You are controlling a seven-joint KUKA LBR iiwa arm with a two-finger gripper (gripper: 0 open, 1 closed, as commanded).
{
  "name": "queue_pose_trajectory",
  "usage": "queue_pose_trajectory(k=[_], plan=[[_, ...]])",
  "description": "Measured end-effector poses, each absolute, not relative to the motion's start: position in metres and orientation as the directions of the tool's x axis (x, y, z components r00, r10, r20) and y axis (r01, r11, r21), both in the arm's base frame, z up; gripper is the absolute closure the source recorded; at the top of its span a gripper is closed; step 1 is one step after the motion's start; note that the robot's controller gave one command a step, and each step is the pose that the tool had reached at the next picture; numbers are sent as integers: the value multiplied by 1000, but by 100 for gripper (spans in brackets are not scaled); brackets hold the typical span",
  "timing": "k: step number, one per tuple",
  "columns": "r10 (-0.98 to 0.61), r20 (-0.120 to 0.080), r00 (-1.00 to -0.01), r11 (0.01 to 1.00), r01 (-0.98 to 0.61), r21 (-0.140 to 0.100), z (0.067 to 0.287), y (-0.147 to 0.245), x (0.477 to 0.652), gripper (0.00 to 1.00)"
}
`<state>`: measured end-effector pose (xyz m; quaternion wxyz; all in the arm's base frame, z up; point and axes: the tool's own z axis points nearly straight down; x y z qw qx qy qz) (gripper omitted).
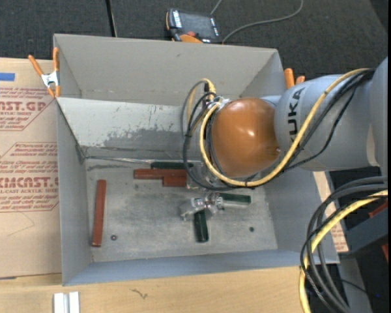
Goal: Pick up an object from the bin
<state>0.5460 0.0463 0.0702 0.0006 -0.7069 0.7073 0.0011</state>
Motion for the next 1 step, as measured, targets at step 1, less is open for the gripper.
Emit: queue_pose_trajectory(k=[1], plan=[[-1000, -1, 27, -27, -1000, -7, 209, 24, 518, 100]])
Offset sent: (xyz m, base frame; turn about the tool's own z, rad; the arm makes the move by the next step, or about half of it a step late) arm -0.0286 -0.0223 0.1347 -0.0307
